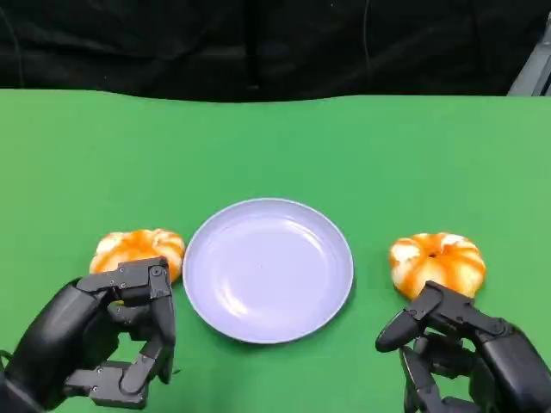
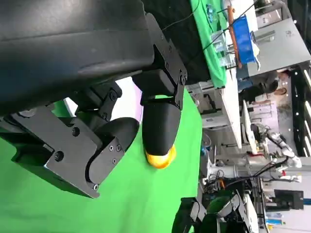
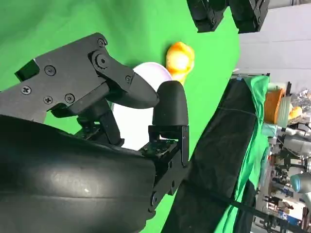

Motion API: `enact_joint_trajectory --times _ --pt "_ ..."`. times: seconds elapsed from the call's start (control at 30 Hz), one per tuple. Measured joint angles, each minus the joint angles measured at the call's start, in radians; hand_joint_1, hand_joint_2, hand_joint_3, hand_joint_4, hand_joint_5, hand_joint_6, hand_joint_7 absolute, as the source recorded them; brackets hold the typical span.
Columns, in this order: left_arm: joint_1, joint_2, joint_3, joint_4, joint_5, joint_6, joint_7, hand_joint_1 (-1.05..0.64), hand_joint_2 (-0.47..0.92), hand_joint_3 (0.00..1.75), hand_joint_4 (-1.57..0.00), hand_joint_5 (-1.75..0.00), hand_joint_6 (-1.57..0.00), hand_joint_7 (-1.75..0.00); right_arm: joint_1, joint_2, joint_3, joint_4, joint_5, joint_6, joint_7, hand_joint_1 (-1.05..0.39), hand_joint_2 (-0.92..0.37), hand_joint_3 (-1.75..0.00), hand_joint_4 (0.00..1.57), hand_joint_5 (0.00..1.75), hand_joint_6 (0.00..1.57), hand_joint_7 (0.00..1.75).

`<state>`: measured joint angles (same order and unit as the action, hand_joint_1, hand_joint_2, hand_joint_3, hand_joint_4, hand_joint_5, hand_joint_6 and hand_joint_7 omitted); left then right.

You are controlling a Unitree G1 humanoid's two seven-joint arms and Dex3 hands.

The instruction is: Grasp the bread from the table and place it into the plate.

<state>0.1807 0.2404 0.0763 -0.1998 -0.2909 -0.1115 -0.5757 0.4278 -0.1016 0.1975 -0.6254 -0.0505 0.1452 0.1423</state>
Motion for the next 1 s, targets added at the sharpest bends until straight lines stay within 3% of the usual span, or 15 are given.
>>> enact_joint_trajectory --times 0.83,0.87,0.9,0.93,1.0 --pt "0.001 0.000 0.000 -0.001 0.000 0.000 0.000 -0.04 0.45 1.40 -0.86 -1.75 -0.70 -1.75 0.000 0.000 0.000 0.000 0.000 0.000 0.000 -0.07 -0.70 -0.97 0.77 1.75 0.71 1.46" --pt "0.001 0.000 0.000 -0.001 0.000 0.000 0.000 -0.29 0.61 0.84 -0.54 -1.15 -0.53 -1.11 0.000 0.000 0.000 0.000 0.000 0.000 0.000 -0.07 -0.70 -0.97 0.77 1.75 0.71 1.46" --pt "-0.001 0.013 0.001 0.002 0.041 -0.033 0.000 -0.37 0.76 0.47 -0.54 -0.75 -0.61 -0.65 -0.001 0.000 0.000 0.000 0.001 0.000 0.001 -0.07 -0.70 -0.97 0.77 1.75 0.71 1.46" --pt "-0.010 0.053 0.006 0.004 0.101 -0.090 -0.002 -0.42 0.86 0.24 -0.55 -0.46 -0.67 -0.34 -0.002 0.000 -0.001 0.001 0.002 -0.001 0.001 -0.07 -0.70 -0.97 0.77 1.75 0.71 1.46" --pt "-0.054 0.152 0.045 0.008 0.206 -0.228 -0.003 -0.45 0.90 0.12 -0.57 -0.31 -0.71 -0.18 -0.006 0.000 -0.008 0.010 0.003 -0.003 0.002 -0.06 -0.70 -0.97 0.77 1.75 0.71 1.46"
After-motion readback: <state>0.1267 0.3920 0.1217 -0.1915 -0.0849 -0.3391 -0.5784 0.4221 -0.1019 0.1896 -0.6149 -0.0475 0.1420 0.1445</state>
